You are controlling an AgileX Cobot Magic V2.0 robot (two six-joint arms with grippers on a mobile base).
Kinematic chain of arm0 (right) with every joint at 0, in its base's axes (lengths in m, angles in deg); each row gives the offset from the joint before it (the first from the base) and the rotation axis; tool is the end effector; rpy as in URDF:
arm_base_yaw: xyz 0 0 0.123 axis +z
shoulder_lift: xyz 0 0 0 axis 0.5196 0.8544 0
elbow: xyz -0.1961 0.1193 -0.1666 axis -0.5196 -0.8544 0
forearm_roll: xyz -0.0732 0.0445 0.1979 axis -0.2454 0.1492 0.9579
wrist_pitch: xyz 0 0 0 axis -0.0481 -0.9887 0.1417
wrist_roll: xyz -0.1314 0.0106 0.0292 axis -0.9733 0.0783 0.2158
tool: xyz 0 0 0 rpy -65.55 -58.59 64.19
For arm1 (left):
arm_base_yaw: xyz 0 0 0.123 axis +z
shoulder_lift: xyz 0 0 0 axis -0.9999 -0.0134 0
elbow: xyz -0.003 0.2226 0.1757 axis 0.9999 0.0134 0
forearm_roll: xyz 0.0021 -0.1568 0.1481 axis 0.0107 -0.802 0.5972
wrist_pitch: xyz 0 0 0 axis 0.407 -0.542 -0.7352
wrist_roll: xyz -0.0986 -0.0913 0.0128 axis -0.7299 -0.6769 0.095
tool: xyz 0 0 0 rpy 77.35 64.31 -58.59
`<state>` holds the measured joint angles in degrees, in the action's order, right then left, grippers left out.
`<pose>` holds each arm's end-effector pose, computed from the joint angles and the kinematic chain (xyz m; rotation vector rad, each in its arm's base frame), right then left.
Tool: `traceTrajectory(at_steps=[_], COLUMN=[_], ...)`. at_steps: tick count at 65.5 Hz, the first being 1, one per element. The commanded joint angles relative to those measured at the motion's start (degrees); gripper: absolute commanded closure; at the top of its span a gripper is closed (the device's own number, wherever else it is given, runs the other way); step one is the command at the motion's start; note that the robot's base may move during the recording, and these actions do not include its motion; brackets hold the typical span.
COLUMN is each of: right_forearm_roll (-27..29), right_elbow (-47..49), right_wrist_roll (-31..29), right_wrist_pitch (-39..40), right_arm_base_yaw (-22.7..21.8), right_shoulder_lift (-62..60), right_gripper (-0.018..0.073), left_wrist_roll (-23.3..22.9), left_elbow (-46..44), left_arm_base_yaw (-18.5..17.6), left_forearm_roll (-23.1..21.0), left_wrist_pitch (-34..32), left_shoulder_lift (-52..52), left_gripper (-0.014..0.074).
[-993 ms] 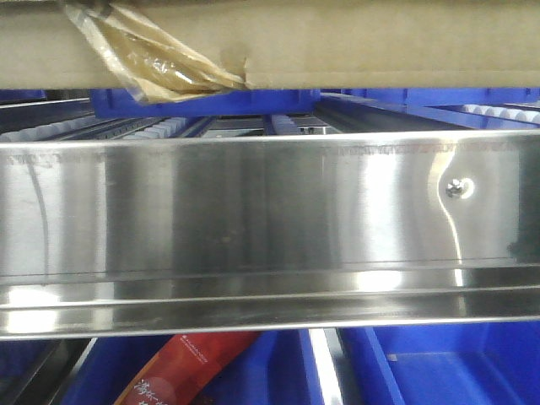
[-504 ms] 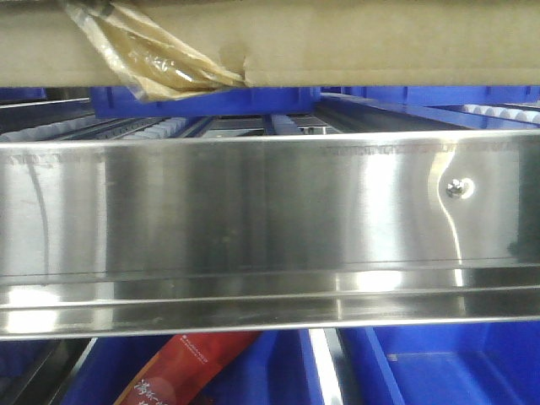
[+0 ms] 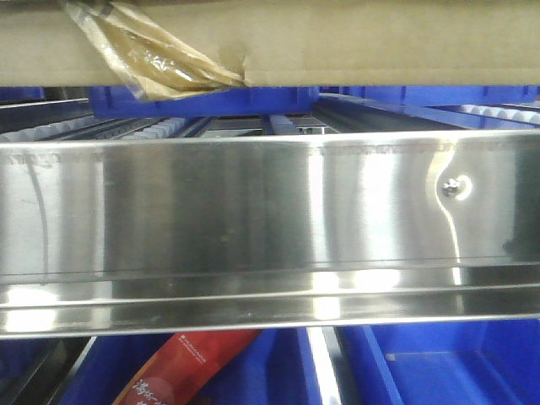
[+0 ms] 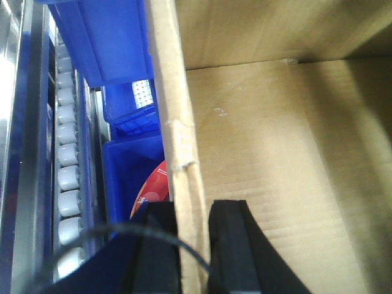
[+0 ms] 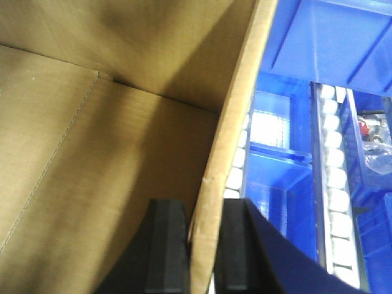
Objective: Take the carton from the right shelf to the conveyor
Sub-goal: 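Lift the carton with both grippers and pull it off the shelf, then hold the carton in both grippers while driving away from the shelf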
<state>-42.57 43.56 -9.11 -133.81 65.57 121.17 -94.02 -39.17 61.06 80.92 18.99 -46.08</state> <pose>0.2227 0.1170 0.4443 -0.4229 2.2386 0.1352 0.2288 -0.0861 0.4449 0.1035 2.2861 -0.1303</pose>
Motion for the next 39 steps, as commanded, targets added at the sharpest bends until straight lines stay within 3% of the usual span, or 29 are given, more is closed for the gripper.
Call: traceTrajectory(at_steps=[1,39], right_forearm_roll=[1.55,1.55], right_elbow=[0.16,0.16], right_wrist_roll=[-1.0,-1.0], right_wrist_pitch=[3.79,3.89], right_arm_base_yaw=[0.17,0.17], right_shoulder_lift=[-0.68,-0.68], right_gripper=[0.0624,0.0624], left_wrist_roll=[0.05,0.05], left_elbow=[-0.78,-0.78], left_arm_base_yaw=[-0.81,-0.81], left_forearm_roll=[-2.29,-2.29], left_wrist_pitch=[-3.74,-3.88], left_shoulder_lift=[0.74,0.64], left_gripper=[0.0614,0.0614])
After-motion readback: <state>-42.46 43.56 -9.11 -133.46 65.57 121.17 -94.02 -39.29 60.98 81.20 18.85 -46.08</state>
